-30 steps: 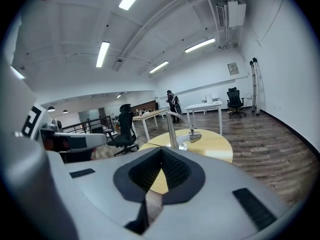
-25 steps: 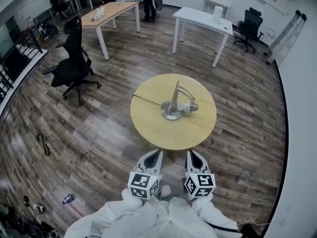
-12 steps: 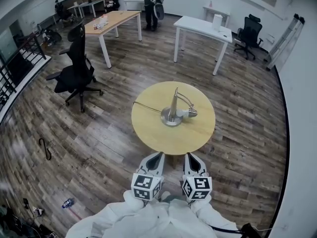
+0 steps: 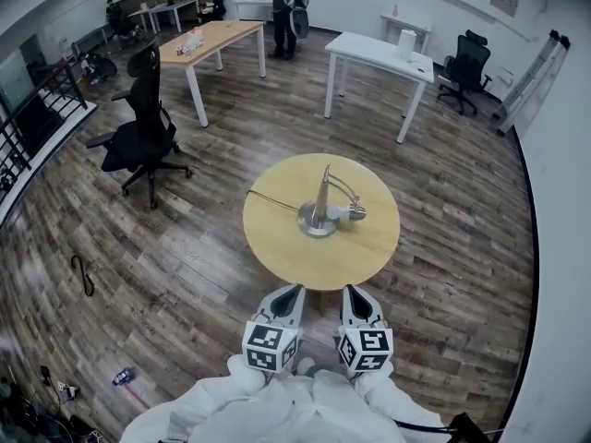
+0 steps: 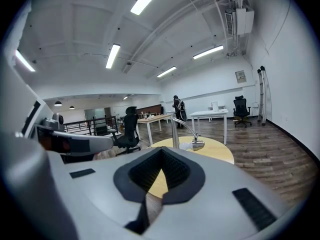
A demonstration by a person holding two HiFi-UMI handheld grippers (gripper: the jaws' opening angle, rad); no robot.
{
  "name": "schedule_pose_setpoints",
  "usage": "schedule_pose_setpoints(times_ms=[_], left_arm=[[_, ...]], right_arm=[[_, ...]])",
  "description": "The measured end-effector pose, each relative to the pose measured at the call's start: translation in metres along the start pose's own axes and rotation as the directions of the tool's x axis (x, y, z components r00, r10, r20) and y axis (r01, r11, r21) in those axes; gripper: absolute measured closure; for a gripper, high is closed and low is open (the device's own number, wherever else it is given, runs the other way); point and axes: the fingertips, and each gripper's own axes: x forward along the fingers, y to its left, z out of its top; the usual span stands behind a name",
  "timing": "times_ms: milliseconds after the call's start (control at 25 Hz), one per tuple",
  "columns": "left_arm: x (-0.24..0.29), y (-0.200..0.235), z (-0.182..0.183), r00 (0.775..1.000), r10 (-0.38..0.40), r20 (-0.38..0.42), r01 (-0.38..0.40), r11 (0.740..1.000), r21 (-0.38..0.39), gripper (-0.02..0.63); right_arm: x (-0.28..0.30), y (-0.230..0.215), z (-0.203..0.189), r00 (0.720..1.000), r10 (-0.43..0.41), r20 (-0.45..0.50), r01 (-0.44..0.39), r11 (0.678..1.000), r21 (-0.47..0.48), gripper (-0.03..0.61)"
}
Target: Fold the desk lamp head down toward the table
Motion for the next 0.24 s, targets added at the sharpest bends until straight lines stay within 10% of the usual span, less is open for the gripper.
schedule_pose_setpoints(times_ms=[240], left_arm=[[-0.0010, -0.0006, -0.0023, 1.000, -0.001, -0.007, 0.001, 1.000, -0.002, 0.614]], right_arm=[[-0.0006, -0.0019, -0.0041, 1.000, 0.002, -0.011, -0.002, 1.000, 0.007, 0.569]])
